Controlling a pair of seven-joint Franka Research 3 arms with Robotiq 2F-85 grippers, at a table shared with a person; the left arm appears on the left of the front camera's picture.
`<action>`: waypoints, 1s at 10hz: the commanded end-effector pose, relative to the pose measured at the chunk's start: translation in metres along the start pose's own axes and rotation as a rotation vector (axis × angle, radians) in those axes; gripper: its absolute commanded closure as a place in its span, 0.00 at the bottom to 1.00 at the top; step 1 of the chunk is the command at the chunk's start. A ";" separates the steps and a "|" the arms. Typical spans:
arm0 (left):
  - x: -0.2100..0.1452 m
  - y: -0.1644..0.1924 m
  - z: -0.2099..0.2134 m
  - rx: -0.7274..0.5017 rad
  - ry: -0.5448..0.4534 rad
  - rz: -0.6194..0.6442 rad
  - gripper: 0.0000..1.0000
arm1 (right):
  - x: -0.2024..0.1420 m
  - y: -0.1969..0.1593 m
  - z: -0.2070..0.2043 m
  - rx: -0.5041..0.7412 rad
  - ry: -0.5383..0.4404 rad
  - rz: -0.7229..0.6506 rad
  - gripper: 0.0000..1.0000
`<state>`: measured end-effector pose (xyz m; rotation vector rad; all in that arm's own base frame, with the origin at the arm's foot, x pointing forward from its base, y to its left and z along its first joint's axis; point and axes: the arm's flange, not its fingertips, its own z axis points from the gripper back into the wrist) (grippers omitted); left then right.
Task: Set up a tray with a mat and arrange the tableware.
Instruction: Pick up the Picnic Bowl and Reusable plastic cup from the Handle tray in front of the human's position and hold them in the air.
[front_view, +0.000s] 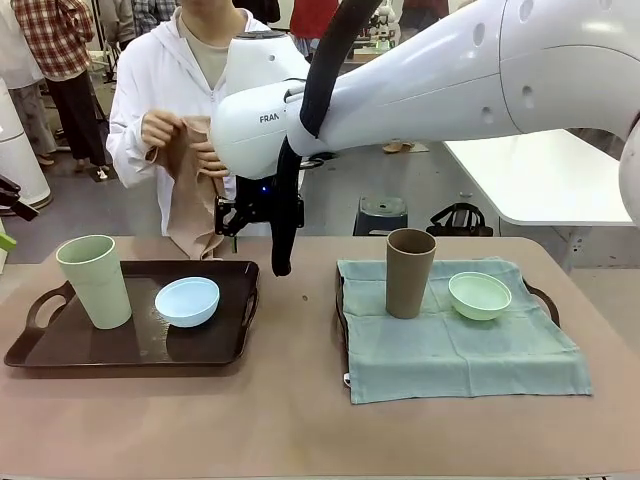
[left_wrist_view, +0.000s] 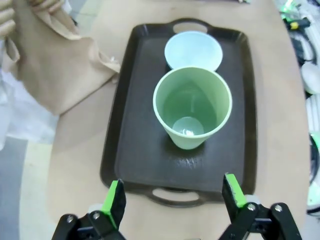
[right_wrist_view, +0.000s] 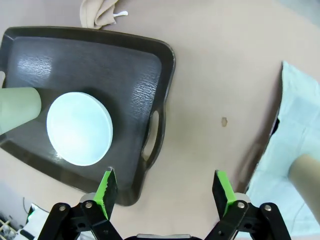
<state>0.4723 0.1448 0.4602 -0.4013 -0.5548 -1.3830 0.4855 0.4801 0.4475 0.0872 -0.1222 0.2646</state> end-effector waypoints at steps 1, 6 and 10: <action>0.002 -0.001 0.003 0.003 0.001 -0.007 0.00 | -0.002 -0.004 0.001 -0.036 -0.006 0.004 0.02; -0.003 0.002 -0.017 0.008 0.008 0.021 0.00 | 0.008 0.019 -0.023 0.110 0.063 -0.099 0.02; -0.032 0.003 -0.041 -0.006 -0.040 0.043 0.00 | 0.012 0.034 -0.047 0.175 0.093 -0.142 0.02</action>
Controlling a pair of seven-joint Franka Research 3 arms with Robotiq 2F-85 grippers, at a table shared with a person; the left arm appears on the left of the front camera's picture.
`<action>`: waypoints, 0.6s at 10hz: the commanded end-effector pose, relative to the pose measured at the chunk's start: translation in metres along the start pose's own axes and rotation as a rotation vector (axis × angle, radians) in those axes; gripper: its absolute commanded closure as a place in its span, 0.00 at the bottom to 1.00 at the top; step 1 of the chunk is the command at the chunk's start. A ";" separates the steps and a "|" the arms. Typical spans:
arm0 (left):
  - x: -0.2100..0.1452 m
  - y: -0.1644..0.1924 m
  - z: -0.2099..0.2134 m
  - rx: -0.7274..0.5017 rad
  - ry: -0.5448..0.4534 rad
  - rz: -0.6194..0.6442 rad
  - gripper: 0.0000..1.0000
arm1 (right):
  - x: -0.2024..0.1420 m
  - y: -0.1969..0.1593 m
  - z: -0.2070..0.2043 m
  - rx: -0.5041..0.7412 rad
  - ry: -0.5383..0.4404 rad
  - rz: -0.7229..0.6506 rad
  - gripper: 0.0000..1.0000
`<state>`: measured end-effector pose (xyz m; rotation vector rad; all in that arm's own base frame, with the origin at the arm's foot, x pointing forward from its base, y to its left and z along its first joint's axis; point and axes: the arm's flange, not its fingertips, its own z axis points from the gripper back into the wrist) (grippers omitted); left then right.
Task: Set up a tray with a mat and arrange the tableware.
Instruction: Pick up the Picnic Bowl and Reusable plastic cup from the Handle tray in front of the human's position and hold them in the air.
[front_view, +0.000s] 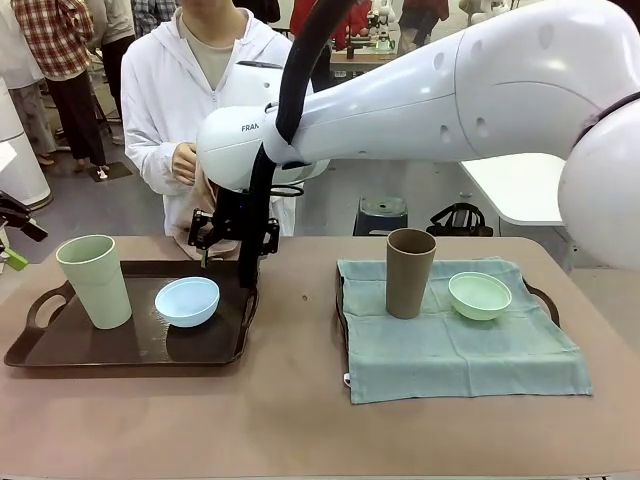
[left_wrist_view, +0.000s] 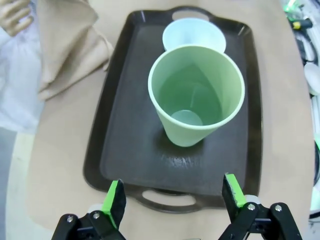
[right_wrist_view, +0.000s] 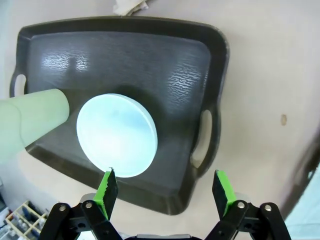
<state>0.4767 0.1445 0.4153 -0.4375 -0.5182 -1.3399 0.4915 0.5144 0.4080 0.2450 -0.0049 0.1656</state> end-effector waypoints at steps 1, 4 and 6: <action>-0.008 0.005 -0.013 0.015 -0.070 -0.015 0.00 | 0.005 0.006 -0.009 0.013 0.003 -0.027 0.02; -0.015 0.007 -0.036 -0.038 -0.154 -0.013 0.00 | 0.010 0.009 -0.025 -0.002 0.034 -0.036 0.02; -0.020 0.006 -0.046 -0.063 -0.169 -0.018 0.00 | 0.014 0.014 -0.036 -0.014 0.056 -0.040 0.02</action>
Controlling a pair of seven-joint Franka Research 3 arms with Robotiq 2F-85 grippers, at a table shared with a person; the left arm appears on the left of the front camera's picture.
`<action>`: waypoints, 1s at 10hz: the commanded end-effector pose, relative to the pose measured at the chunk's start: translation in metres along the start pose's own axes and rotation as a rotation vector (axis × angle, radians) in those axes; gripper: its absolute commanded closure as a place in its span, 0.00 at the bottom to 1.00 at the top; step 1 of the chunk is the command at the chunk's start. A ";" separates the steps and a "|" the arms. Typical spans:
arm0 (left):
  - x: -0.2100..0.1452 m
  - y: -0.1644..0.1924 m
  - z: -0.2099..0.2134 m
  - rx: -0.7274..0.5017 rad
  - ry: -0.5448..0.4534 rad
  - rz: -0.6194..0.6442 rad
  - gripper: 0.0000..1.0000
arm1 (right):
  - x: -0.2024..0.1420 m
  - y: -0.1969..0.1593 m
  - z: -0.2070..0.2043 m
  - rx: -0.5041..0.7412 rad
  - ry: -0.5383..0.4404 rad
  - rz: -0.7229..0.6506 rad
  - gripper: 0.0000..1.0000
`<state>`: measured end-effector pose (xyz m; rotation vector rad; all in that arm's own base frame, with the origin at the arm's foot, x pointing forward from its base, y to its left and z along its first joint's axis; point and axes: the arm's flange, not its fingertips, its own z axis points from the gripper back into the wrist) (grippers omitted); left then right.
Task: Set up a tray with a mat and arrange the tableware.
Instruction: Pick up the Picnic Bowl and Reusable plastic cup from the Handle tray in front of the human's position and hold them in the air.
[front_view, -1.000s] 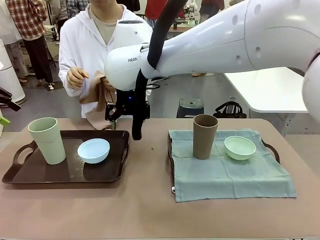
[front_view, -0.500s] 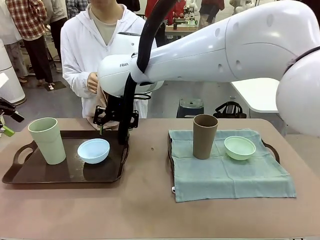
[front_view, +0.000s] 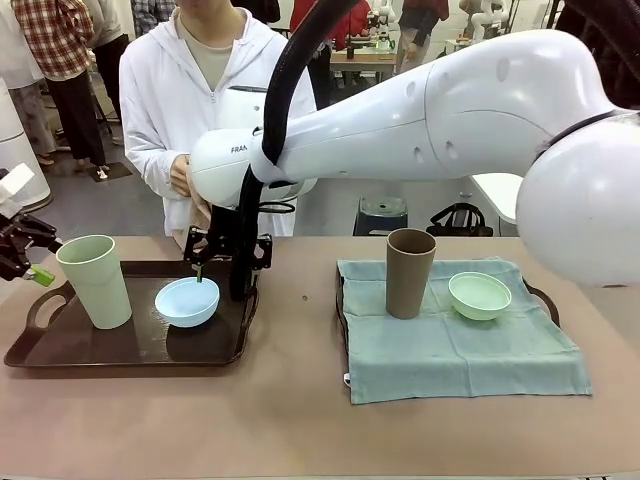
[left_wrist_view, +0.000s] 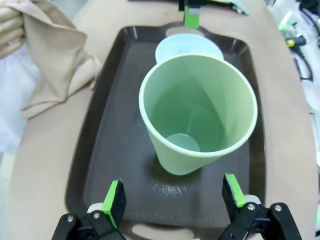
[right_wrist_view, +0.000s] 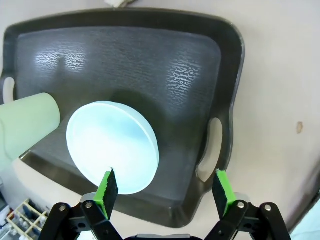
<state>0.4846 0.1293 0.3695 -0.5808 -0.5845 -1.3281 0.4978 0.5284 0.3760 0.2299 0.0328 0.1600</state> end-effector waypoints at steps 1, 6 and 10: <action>-0.006 0.002 0.001 -0.010 -0.017 -0.016 0.00 | 0.008 0.011 -0.003 -0.007 0.024 -0.032 0.02; -0.004 0.000 -0.002 -0.011 0.004 0.003 0.00 | 0.007 0.006 -0.012 -0.033 0.010 -0.022 0.02; -0.014 0.000 -0.013 -0.044 -0.028 0.024 0.00 | 0.013 0.020 -0.030 -0.073 0.022 -0.046 0.02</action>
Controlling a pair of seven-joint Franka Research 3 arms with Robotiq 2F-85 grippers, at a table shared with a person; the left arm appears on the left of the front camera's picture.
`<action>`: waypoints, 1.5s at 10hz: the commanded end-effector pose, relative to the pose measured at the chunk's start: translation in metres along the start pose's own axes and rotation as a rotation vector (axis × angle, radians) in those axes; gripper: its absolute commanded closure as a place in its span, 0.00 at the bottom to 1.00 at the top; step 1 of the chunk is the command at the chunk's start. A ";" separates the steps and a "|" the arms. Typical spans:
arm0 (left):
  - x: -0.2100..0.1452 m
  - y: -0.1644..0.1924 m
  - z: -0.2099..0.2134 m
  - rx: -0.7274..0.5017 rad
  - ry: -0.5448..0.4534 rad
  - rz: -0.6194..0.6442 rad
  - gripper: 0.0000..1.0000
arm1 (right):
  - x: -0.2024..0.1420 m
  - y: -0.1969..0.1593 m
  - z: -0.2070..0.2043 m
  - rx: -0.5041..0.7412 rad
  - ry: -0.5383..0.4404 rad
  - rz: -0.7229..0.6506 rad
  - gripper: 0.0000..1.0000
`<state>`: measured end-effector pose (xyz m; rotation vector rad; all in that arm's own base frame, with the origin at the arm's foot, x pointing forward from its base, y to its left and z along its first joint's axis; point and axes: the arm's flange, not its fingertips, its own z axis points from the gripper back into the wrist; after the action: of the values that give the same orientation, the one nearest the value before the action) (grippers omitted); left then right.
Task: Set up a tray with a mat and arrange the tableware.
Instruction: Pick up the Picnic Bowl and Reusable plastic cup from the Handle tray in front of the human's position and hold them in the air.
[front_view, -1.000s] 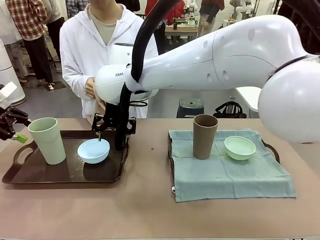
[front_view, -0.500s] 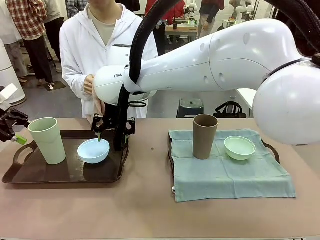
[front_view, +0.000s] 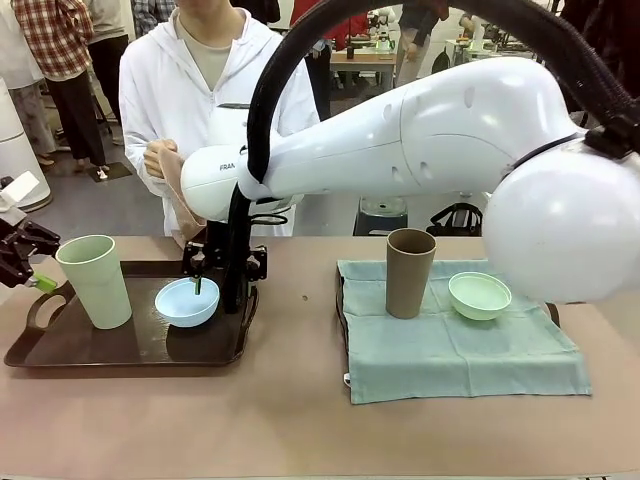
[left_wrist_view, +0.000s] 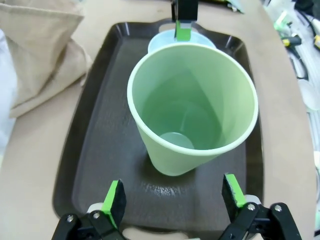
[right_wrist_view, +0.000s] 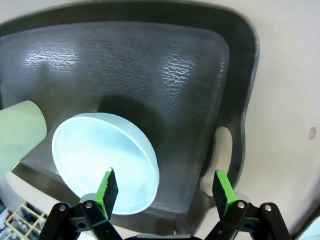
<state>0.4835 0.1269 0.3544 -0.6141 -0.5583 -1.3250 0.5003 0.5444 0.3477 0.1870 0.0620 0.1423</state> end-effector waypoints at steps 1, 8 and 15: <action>-0.006 0.002 -0.003 -0.023 -0.044 0.005 0.00 | 0.008 0.015 -0.001 -0.037 -0.008 -0.023 0.02; -0.010 0.000 -0.037 -0.082 -0.115 -0.005 0.00 | 0.011 0.020 -0.007 -0.059 -0.002 -0.027 0.02; -0.007 -0.001 -0.063 -0.123 -0.162 -0.077 0.00 | 0.015 0.021 -0.010 -0.047 0.012 -0.018 0.02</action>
<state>0.4848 0.0886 0.3095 -0.7982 -0.5754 -1.3642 0.5027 0.5576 0.3380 0.1619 0.0756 0.1411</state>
